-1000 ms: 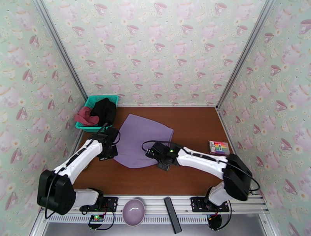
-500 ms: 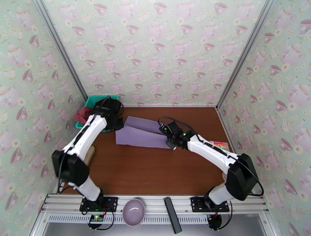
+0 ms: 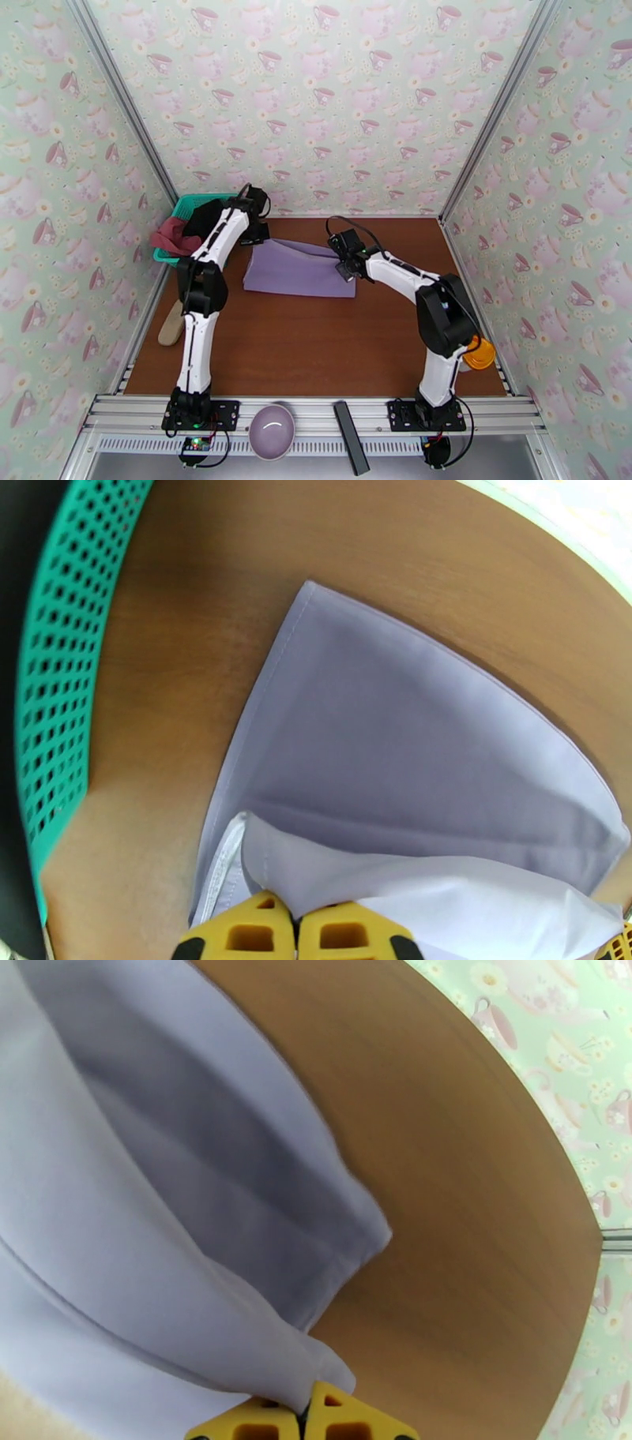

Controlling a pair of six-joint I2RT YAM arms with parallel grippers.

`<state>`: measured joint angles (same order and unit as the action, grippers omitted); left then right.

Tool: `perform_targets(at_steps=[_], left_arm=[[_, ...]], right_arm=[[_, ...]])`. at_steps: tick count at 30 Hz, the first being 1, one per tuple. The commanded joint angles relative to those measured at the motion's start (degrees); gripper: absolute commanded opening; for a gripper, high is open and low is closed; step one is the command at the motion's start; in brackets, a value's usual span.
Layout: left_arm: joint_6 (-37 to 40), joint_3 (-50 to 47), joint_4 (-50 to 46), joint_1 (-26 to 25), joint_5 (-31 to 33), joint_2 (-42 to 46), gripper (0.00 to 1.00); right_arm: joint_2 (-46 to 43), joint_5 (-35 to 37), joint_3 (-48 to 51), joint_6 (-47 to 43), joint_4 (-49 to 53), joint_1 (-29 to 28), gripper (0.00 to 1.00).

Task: Fold and stack the mixed laundry pile

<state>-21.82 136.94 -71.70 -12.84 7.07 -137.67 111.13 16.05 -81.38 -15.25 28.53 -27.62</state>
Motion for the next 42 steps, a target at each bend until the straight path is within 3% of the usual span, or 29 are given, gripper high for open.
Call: perform_targets(at_steps=[1,12,15,19,21,23,27,32,37,42], left_arm=[[0.2,3.5,-1.2,1.0,1.3,-1.9,0.00],[0.9,3.3,8.6,2.3,-4.0,-6.3,0.00],[0.9,3.3,11.7,2.3,-5.4,-6.9,0.13],[0.9,3.3,16.1,2.2,-7.6,-7.1,0.57],[0.8,3.2,17.8,2.1,-8.6,-6.7,0.69],[0.7,2.6,19.2,1.8,-9.0,-5.5,0.74],[2.2,-1.7,22.5,0.5,-7.3,-0.3,0.77],[3.9,-12.8,24.8,-1.3,-1.2,11.3,0.77],[-0.1,-28.8,26.0,-2.4,1.7,25.2,0.74],[-2.8,-38.7,25.3,-4.0,1.7,34.0,0.70]], right_arm=[[3.1,-1.4,-3.5,0.2,-3.7,1.0,0.00],[10.9,1.2,-10.1,3.9,-4.2,2.3,0.00],[11.5,2.8,-11.5,5.9,-4.0,2.6,0.16],[11.4,5.3,-13.7,9.9,-2.4,3.1,0.38],[10.8,5.9,-14.7,12.1,-1.1,3.5,0.44],[9.5,6.2,-15.0,14.6,0.1,3.6,0.48],[4.4,5.4,-12.8,21.7,3.2,3.6,0.51],[-1.8,-4.3,-8.5,32.9,9.8,3.8,0.68],[-2.1,-13.2,-4.8,40.1,14.0,3.9,0.68],[2.5,-12.3,-6.5,44.7,15.2,4.1,0.64]])
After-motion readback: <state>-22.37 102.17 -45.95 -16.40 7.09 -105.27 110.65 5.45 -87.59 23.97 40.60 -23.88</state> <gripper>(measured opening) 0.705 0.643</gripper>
